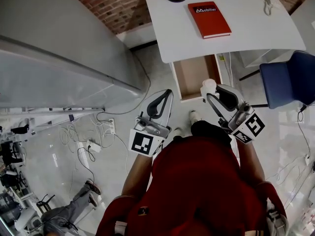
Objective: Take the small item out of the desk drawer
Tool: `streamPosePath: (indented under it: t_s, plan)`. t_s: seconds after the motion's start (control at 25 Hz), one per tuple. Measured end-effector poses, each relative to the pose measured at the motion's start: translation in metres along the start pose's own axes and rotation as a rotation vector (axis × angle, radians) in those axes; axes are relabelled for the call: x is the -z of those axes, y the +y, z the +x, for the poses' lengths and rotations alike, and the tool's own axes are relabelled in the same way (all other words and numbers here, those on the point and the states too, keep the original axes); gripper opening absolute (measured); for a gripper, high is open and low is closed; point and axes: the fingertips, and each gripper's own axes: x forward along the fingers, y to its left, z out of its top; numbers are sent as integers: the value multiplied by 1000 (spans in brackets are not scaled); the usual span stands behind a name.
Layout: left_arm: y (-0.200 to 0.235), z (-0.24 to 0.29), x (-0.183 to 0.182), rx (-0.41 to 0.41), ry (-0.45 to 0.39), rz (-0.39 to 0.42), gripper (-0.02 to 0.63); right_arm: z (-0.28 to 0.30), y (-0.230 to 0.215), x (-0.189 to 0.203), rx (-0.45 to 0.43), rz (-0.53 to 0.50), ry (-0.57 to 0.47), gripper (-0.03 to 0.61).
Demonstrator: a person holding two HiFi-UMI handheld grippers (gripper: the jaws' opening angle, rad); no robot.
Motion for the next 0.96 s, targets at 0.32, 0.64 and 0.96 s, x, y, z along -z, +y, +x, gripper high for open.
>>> streamPosePath:
  t_s: [0.32,0.64,0.96]
  plan:
    - [-8,2,5,-4,16,6,5,-11,-3,4,1,0,10,127]
    - [-11,3,2,-3,5,10,5,-17,-8,1,11,-16,-2,127]
    - [-12,2,10,8,45,11,5,-18,-10,2,13,-14,2,127]
